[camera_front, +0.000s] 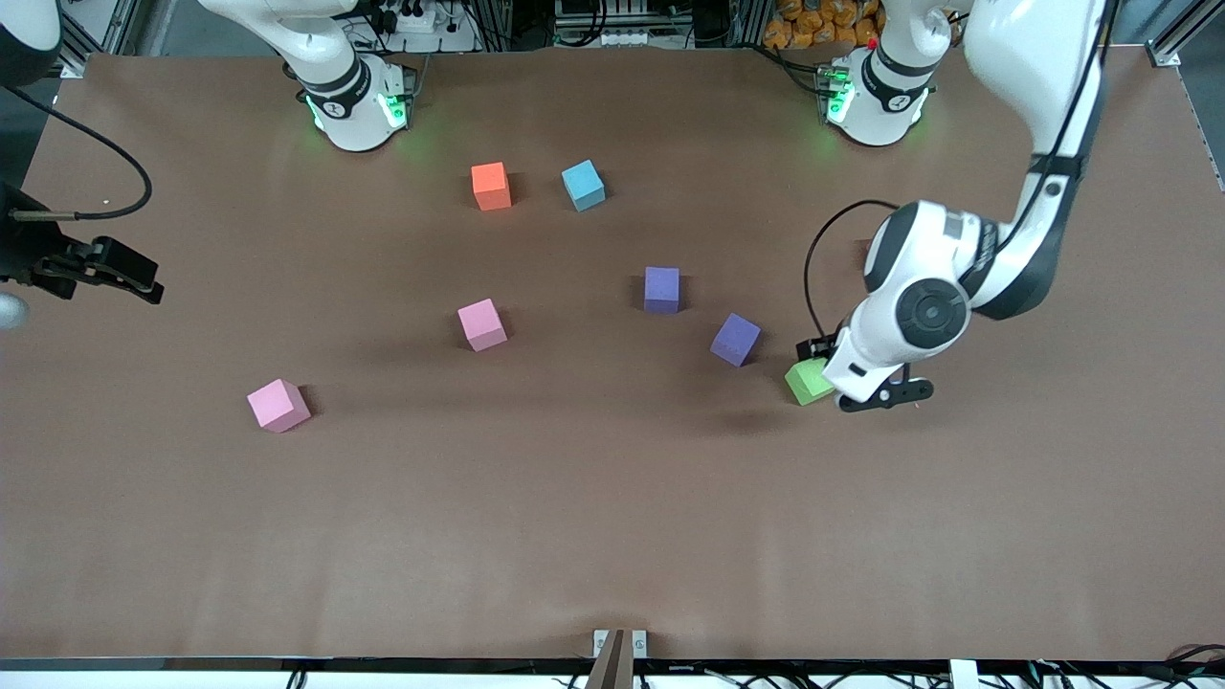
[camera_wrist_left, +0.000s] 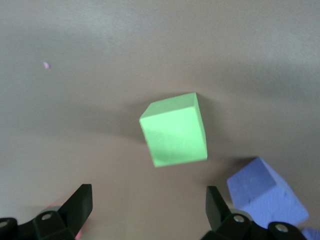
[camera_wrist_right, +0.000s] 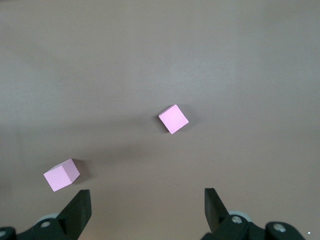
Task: Arrange blocks into number 1
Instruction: 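Grasp the green block with the left gripper while the right gripper reaches pink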
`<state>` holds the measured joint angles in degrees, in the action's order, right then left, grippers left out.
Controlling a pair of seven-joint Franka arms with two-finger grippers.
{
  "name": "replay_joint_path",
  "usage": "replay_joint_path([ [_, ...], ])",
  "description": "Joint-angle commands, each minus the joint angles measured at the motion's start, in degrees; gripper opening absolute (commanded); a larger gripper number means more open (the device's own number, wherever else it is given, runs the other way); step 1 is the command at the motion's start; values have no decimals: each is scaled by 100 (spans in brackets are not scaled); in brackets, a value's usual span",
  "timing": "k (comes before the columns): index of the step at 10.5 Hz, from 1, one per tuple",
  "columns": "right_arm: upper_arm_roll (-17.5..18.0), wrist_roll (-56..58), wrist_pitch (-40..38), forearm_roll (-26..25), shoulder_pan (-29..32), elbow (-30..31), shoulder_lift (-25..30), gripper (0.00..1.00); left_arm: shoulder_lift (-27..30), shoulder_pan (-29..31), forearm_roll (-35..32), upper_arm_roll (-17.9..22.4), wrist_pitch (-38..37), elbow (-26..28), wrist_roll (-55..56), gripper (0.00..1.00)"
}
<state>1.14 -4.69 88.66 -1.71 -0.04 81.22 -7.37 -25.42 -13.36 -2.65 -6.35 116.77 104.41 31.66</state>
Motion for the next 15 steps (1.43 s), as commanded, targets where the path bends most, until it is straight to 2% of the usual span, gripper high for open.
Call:
replay_joint_path([
  [1,53,-40,98,74,57,122,8,100,-252,0,-148,2,380,-52,463,100],
  [4,53,-40,309,74,57,341,-62,100,-446,26,-78,-7,645,-61,1077,100],
  [7,53,-40,765,74,65,639,-448,100,-631,0,-78,-7,830,-52,1422,100],
  [8,44,-223,949,74,74,762,-589,100,-692,0,-78,-7,839,-52,1431,100],
  [10,36,-1311,1869,74,135,1270,-826,100,-789,0,-78,-7,865,-52,1440,100],
  [11,27,-1271,2153,74,170,1456,-940,100,-842,-9,-78,-7,874,-52,1440,100],
  [13,18,-170,2453,57,215,1545,-1256,100,-930,-26,-122,-7,883,-61,1440,100],
  [14,9,193,2567,4,258,1607,-1336,100,-930,-18,-122,-7,883,-69,1449,73],
  [15,9,571,2751,-31,293,1781,-1363,100,-939,-26,-131,-7,883,-61,1449,31],
])
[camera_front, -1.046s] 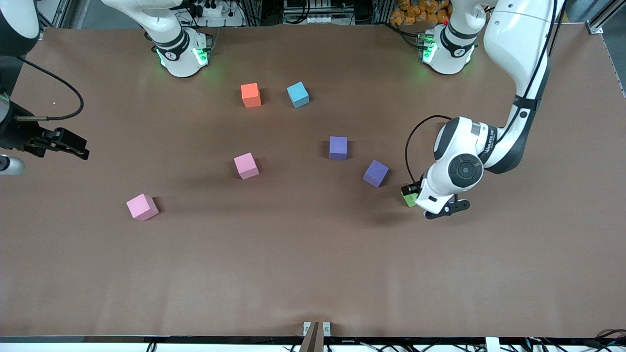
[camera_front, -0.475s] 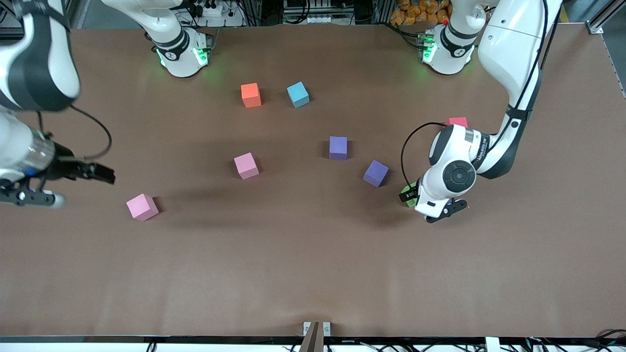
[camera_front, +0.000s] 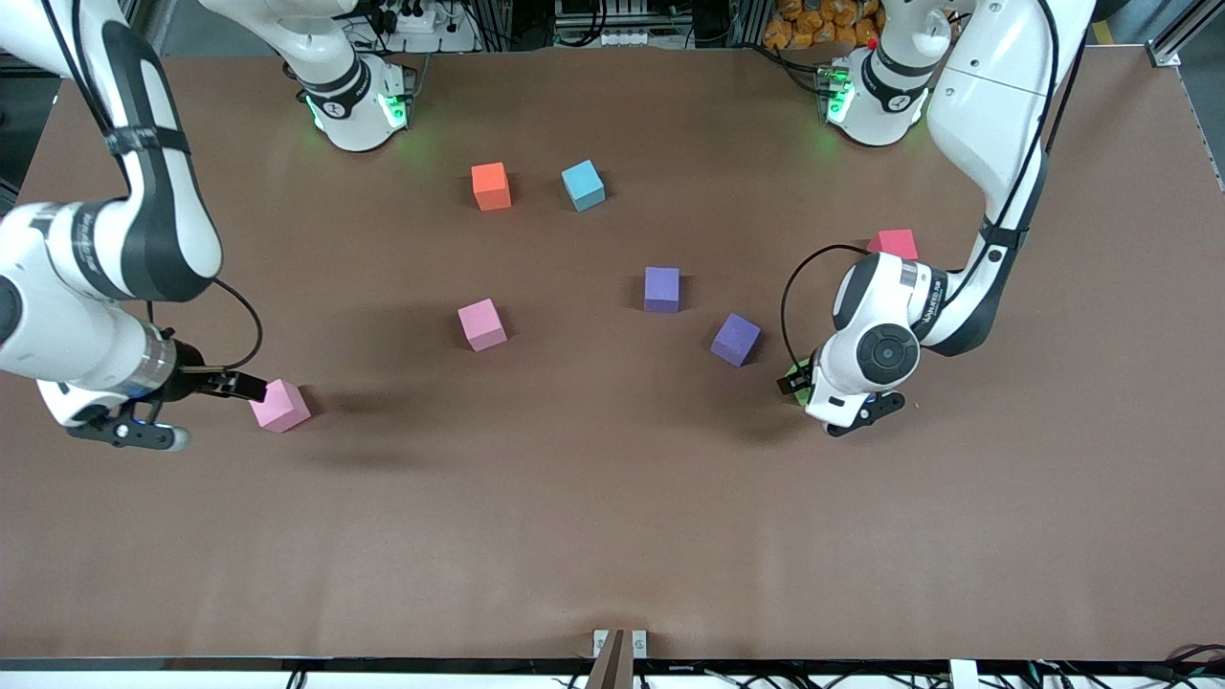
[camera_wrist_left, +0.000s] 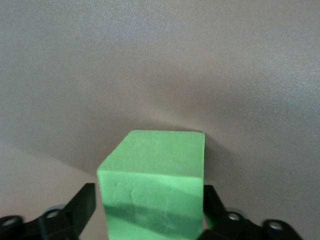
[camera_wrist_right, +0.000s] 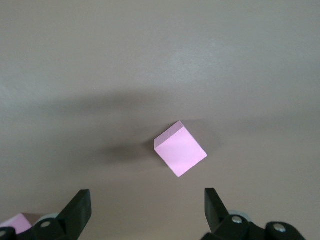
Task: Arrange blocks into number 1
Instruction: 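Grasp the green block with the left gripper while the right gripper reaches pink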
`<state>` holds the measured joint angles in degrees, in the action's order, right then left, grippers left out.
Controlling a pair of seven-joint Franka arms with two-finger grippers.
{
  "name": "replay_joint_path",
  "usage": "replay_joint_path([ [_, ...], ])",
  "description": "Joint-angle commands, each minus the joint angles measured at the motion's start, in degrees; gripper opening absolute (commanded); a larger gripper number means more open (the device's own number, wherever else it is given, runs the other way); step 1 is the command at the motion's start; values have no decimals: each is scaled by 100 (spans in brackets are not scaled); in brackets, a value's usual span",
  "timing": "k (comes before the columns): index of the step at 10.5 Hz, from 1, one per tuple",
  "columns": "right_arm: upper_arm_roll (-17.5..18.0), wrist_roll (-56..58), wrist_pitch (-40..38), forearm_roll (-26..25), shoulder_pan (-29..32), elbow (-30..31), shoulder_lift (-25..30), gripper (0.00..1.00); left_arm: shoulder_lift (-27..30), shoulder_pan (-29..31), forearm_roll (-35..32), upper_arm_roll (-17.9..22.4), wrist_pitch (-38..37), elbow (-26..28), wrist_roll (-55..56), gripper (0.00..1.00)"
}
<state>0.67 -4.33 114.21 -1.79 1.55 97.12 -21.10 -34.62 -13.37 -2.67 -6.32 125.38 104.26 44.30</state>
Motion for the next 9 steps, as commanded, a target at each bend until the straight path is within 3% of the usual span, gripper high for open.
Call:
replay_joint_path([
  [1,56,1104,433,-32,178,376,-95,100,-18,-16,-146,-1,22,-46,158,10],
  [2,56,1475,566,-32,239,465,-226,100,-10,-25,-146,0,13,-55,149,0],
  [6,56,2313,778,-286,354,474,-684,100,612,-252,-155,-62,-240,-99,70,0],
  [9,56,2357,962,-585,311,466,-869,100,861,-770,-111,-639,-365,-107,865,0],
])
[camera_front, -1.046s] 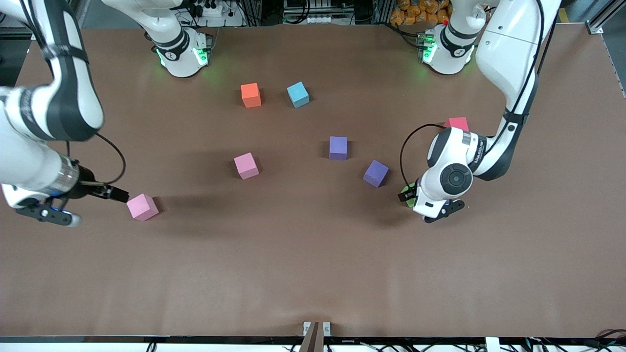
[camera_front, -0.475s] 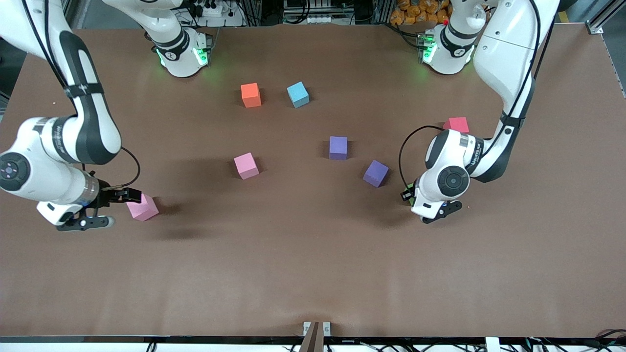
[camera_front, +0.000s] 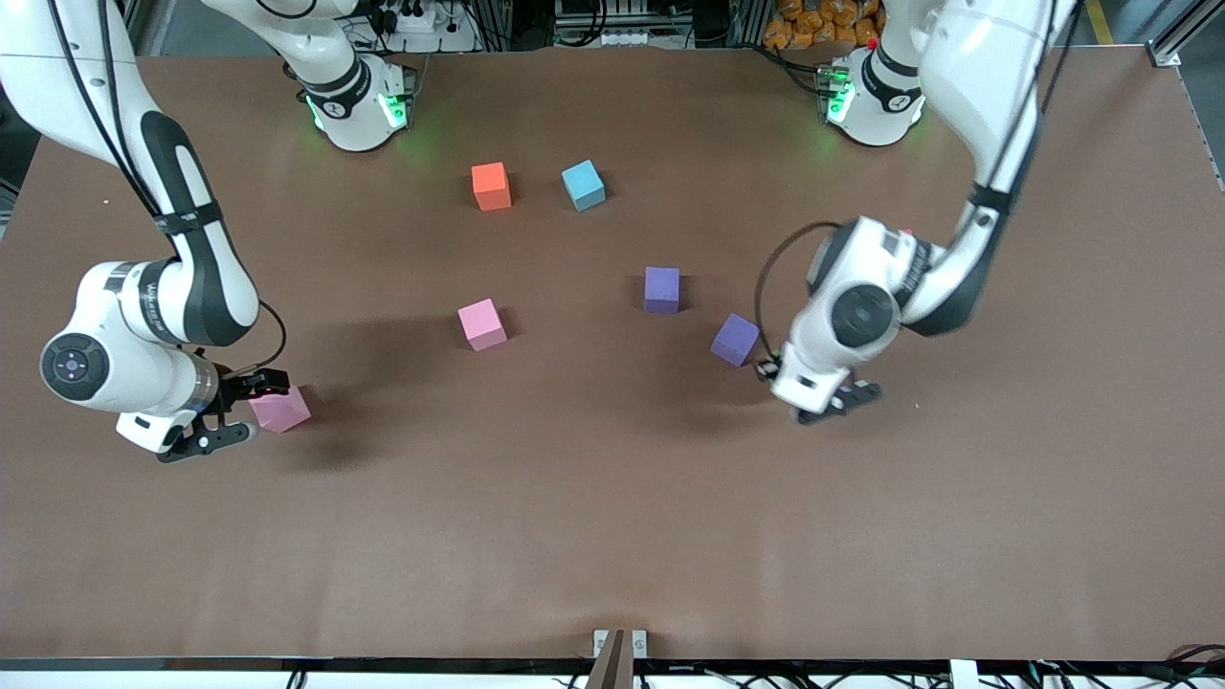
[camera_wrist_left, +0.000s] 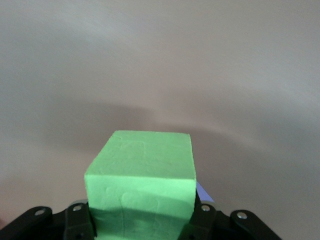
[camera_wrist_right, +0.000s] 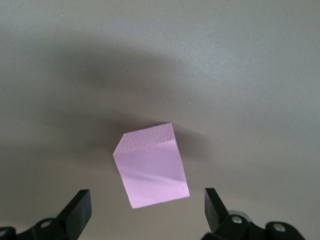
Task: Arrange blocks into number 1
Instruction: 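Place the green block mid-table with the left gripper while the right grasps pink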
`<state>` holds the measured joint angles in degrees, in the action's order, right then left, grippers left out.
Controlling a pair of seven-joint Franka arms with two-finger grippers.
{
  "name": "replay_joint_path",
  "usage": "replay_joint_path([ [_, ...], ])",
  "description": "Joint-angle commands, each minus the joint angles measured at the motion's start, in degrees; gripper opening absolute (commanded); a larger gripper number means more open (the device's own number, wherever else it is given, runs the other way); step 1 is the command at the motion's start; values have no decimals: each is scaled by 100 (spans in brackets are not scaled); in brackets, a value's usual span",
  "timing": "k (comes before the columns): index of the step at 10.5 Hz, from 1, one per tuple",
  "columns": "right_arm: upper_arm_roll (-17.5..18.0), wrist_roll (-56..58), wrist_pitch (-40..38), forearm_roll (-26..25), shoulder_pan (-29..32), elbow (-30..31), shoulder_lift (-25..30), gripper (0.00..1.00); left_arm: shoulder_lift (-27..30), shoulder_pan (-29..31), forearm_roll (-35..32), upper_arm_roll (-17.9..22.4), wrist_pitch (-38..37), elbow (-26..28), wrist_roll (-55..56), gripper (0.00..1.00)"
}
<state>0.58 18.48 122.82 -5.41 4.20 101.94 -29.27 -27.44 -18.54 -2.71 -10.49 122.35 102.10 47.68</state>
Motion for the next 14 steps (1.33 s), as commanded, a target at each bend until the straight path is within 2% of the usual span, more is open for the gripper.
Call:
replay_joint_path([
  [1,65,76,249,-345,20,-8,-122,100,125,-465,-115,-417,-63,91,888,0],
  [3,65,68,426,-487,2,63,-167,100,73,-1122,-89,-525,-19,56,1400,0],
  [5,65,68,426,-487,-15,63,-185,100,-259,-1782,-72,-525,60,-268,1646,0],
  [8,65,68,470,-487,-50,63,-246,100,-813,-2372,-115,-516,210,-743,2112,0],
  [12,56,68,1023,-487,-68,370,-378,100,-1228,-2804,-159,-463,771,-858,2105,0],
  [14,39,76,1024,-487,-59,379,-387,100,-1455,-2813,-151,-463,808,-1094,2140,0],
])
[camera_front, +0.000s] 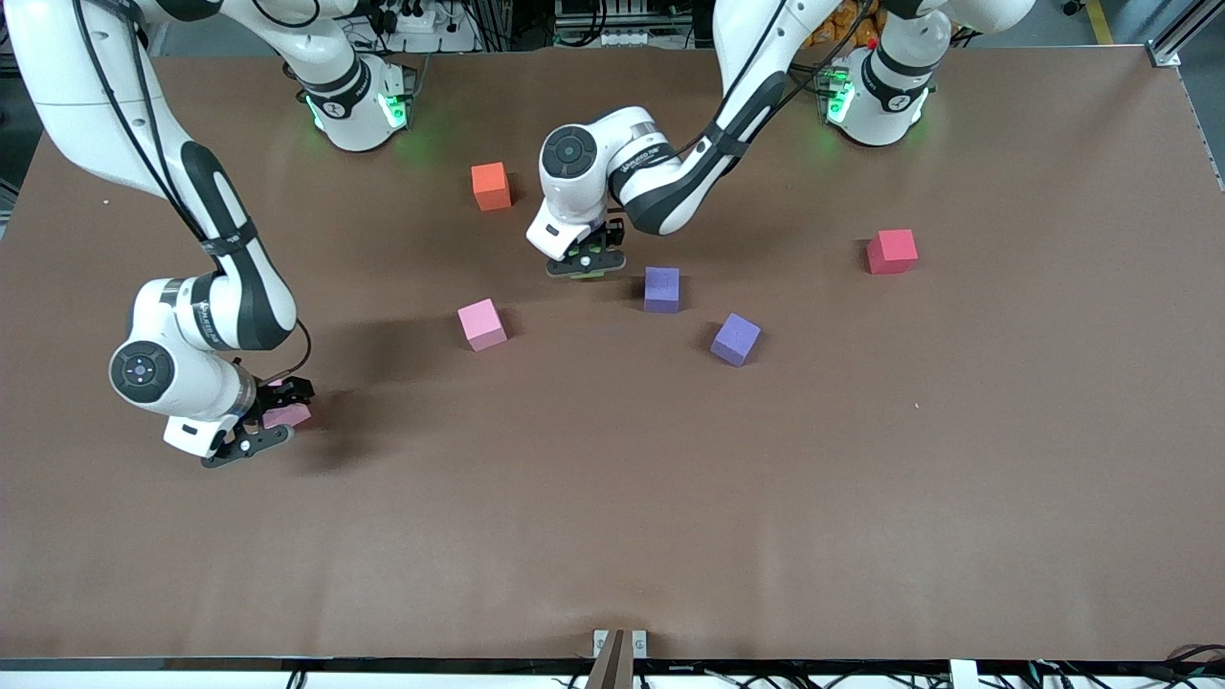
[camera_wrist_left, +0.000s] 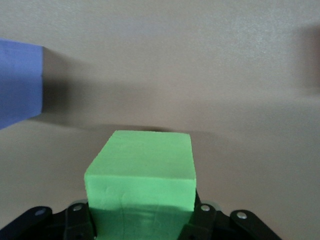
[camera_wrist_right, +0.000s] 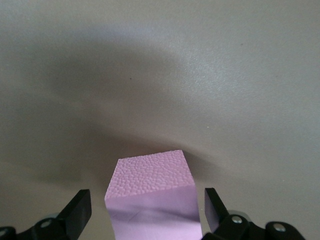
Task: Arrange blocks into number 1
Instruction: 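Place the green block mid-table with the left gripper while the right grasps pink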
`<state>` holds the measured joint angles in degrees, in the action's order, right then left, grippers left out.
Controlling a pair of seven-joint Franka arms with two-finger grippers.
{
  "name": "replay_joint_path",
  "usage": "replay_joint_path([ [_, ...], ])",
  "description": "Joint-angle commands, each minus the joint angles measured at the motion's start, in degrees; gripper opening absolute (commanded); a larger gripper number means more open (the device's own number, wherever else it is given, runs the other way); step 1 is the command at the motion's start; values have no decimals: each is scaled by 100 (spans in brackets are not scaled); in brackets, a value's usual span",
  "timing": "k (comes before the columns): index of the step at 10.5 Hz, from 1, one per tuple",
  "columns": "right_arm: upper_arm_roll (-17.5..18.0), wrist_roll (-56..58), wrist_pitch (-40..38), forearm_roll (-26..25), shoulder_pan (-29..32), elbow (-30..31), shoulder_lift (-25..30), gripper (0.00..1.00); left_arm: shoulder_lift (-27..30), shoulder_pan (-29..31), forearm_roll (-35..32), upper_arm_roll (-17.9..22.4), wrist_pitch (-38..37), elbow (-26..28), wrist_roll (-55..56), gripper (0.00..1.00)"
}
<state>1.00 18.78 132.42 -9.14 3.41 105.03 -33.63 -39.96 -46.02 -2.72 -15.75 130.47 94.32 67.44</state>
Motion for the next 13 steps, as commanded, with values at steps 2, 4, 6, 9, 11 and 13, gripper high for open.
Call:
replay_joint_path([
  [2,-73,177,108,-114,63,157,32,100,-337,-152,-159,89,-4,-406,261,24],
  [4,-188,450,187,-114,81,175,32,100,-311,-249,-281,98,-12,-397,279,100],
  [6,-188,416,153,-53,90,175,32,94,-258,-215,-300,107,-47,-397,498,100],
  [9,-188,363,144,-17,81,158,41,68,-74,-188,-247,63,-537,-362,1180,100],
  [11,-188,363,126,271,54,140,41,52,-21,-232,-238,-121,-1169,-196,1867,100],
  [13,-188,354,143,290,37,140,67,45,84,-224,-229,-279,-1260,76,2080,100],
])
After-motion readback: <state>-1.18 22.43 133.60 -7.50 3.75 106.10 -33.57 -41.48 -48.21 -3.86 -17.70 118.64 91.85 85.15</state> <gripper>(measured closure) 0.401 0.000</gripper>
